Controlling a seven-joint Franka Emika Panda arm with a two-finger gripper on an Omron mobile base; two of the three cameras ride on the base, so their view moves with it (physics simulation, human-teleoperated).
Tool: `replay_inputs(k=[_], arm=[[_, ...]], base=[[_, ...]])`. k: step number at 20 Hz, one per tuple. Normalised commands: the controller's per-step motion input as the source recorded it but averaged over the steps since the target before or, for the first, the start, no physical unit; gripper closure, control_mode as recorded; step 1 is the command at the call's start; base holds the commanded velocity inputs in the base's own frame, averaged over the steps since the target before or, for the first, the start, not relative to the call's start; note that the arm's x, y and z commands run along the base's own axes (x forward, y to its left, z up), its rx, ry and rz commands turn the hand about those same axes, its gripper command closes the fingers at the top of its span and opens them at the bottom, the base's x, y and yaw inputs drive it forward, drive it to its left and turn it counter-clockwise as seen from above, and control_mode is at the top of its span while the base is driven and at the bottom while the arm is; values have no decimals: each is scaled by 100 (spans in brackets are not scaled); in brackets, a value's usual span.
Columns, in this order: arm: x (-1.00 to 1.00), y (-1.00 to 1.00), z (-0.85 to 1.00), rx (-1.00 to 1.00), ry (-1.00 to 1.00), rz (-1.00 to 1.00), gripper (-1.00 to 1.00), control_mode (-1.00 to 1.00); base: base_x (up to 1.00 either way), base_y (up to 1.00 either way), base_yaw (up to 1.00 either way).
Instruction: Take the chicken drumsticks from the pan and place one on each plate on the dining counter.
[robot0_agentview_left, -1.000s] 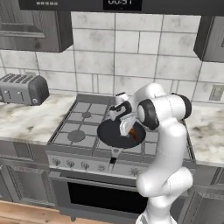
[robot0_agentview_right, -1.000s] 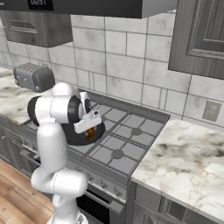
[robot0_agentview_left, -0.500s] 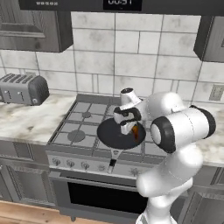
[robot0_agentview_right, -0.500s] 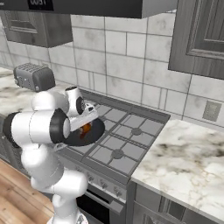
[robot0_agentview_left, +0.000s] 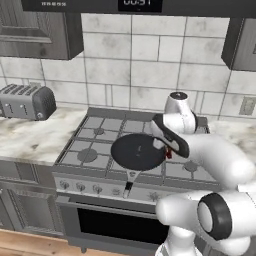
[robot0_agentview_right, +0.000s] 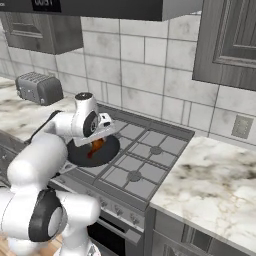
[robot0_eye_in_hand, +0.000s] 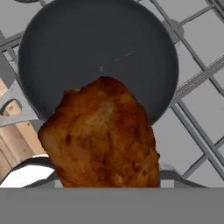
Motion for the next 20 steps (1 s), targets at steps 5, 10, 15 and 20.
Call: replay_inputs(k=[5,10,15,20], arm=[[-99,-59,19,26,-13,-24,100,-100],[-40,-18,0,10,-8,-9,100,-100],[-9,0,0,6,-5,-4,100,-100],[-3,0,0,1,-1,-1,100,100]], base=[[0,0,0],[0,0,0],[0,0,0],[-38,-8,-8]])
